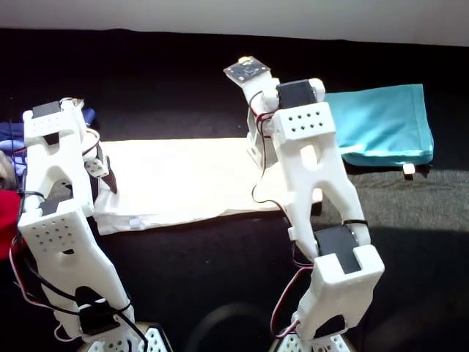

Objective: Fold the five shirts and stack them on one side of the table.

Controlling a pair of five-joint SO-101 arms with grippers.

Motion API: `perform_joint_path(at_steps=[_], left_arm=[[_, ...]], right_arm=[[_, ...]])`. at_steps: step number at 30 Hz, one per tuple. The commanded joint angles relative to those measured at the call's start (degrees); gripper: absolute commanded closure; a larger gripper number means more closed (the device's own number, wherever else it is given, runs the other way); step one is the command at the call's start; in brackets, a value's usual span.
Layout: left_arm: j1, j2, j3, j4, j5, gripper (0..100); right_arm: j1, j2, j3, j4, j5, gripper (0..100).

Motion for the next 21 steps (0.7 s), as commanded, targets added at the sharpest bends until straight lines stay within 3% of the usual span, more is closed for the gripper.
perform_joint_path(at_steps=[1,3,11,16,21], left_arm=[[3.3,0.6,-0.3,0.5,0.3,94],[3.2,0.6,-0.4,1.3,0.3,100],[-5.6,-0.1,-1.6,3.0,-0.8,99],[-13.0,-0.1,-8.1,7.7,-4.9,99],[-14.7,-0.1,-17.4,15.3,-6.0,99]], right_arm=[[0.6,-8.7,-0.7,0.2,0.0,99.1],[0.7,-12.7,-0.2,0.2,0.0,99.1],[4.0,-22.5,9.1,2.3,0.0,99.1],[6.7,-32.5,22.8,-4.4,0.0,99.1],[9.2,-41.3,45.1,-17.9,0.0,99.1]])
